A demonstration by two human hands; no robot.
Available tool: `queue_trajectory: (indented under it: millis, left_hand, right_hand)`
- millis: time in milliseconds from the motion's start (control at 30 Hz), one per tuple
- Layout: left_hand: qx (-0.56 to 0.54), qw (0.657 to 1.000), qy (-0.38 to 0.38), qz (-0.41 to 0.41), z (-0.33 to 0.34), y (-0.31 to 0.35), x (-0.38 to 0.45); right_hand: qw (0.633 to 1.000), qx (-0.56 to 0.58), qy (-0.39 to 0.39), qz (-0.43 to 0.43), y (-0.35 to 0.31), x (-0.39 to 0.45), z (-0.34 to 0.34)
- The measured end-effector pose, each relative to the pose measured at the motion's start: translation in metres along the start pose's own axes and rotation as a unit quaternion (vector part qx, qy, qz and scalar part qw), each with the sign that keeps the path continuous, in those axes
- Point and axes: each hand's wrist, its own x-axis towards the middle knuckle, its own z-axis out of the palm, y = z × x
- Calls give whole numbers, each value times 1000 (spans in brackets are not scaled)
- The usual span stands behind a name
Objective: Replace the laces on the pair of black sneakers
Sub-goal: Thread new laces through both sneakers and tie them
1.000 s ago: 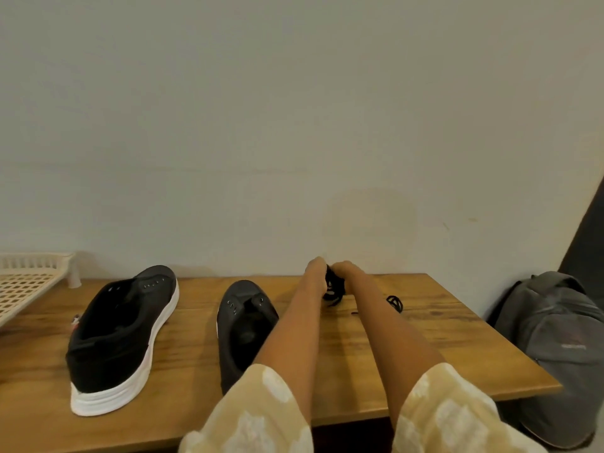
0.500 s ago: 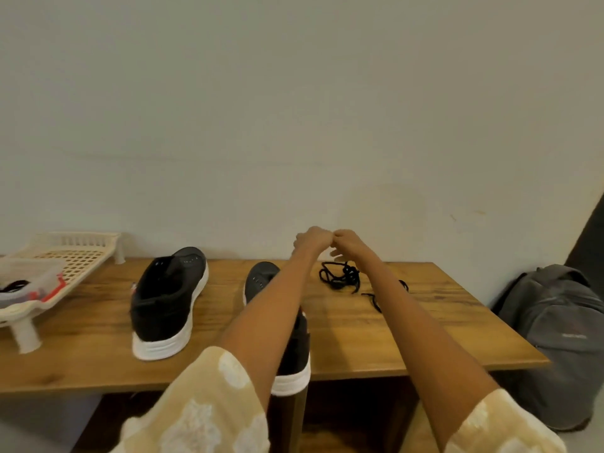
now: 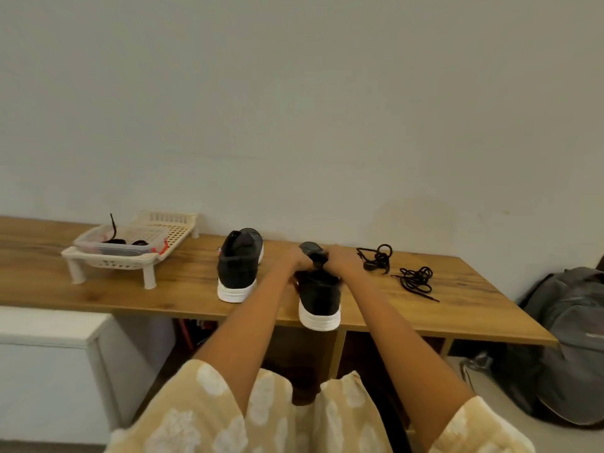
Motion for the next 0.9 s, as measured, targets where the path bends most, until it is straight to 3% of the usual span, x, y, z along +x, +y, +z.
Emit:
queue_trajectory:
  millis: [67,133,267,400,500,633,733,900]
  left_hand:
    - [29,995,86,45,-4,-7,9]
    - [41,990,122,56,-10,-13,23]
    - [81,986,132,68,-16,-15,38]
    - [77,992,75,67,-26,-7,34]
    - [57,987,117,91,-46,0,27]
    - [62,962,239,118,-95,-15,20]
    - [84,937,320,110,-144,-54,15]
    - [135,922,363,19,-228,-143,6]
  right_hand:
    - [997,73,11,12,-1,6,4]
    - [996,90,22,13,-2,16,8]
    - [997,64,39,7,-5,40,14]
    - [1000,-12,11,10,-14,55,12]
    - [997,-1,76,-28,-38,65,11]
    - [969,103,178,-137,-101,70,12]
    - [945,227,158,-177,-156,70,20]
    - [943,189,46,-272,-255,74,44]
